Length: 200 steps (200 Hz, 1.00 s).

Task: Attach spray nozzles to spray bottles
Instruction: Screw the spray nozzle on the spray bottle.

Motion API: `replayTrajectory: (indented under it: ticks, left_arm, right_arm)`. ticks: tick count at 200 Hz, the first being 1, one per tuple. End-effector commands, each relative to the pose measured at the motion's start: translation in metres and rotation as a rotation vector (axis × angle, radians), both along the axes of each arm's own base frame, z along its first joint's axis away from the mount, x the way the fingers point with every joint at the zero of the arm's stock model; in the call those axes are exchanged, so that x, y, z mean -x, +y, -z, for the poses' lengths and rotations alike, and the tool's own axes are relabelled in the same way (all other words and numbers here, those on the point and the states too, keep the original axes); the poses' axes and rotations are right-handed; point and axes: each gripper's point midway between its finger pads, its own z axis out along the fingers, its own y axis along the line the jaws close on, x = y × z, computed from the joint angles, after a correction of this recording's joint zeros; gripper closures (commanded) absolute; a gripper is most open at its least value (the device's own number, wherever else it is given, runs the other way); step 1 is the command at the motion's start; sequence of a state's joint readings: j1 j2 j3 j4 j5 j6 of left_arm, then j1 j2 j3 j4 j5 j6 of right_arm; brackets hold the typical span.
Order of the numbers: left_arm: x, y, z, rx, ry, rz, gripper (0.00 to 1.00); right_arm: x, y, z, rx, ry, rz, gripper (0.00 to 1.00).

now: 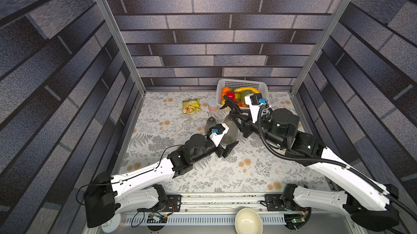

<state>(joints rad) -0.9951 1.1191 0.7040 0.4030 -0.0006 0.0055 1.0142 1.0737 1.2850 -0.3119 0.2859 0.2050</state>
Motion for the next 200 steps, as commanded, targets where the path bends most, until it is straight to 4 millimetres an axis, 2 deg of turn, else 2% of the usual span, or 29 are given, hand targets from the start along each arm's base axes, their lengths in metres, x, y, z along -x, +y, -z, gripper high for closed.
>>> replayTrajectory:
  ticks: [1,37,56,68,80,92,103,122,159,171,200]
  left_arm:
    - [0.002,-0.003,-0.082,0.16,-0.203,-0.021,0.38]
    - [-0.004,-0.008,-0.081,0.142,-0.252,-0.064,0.38]
    - [-0.002,-0.013,-0.073,0.109,-0.271,-0.071,0.38]
    - [0.002,-0.015,-0.061,0.085,-0.269,-0.062,0.38]
    - [0.005,-0.013,-0.052,0.08,-0.252,-0.055,0.38]
    - [0.007,-0.01,-0.044,0.075,-0.236,-0.05,0.37]
    - [0.01,-0.008,-0.037,0.06,-0.217,-0.039,0.37]
    - [0.011,-0.004,-0.031,0.058,-0.201,-0.041,0.37]
    - [0.012,0.006,-0.028,0.081,-0.173,-0.042,0.37]
    - [0.012,0.009,-0.028,0.092,-0.164,-0.037,0.37]
    - [0.013,0.017,-0.032,0.127,-0.151,-0.034,0.37]
  right_arm:
    - [-0.023,-0.018,0.041,0.121,0.033,0.268,0.94]
    - [-0.027,-0.014,0.04,0.148,-0.027,0.44,0.94]
    - [-0.028,-0.009,0.04,0.158,-0.036,0.457,0.87]
    - [-0.027,-0.009,0.035,0.164,-0.047,0.439,0.84]
    - [-0.019,-0.008,0.029,0.164,-0.059,0.371,0.73]
    - [-0.01,-0.006,0.025,0.162,-0.049,0.3,0.66]
    - [0.0,-0.004,0.022,0.169,-0.027,0.224,0.53]
    - [0.017,-0.002,0.023,0.184,0.027,0.117,0.36]
    - [0.043,-0.024,0.028,0.177,0.089,0.024,0.25]
    - [0.05,-0.036,0.022,0.152,0.082,0.009,0.21]
    - [0.063,-0.055,0.01,0.127,0.044,-0.031,0.2]
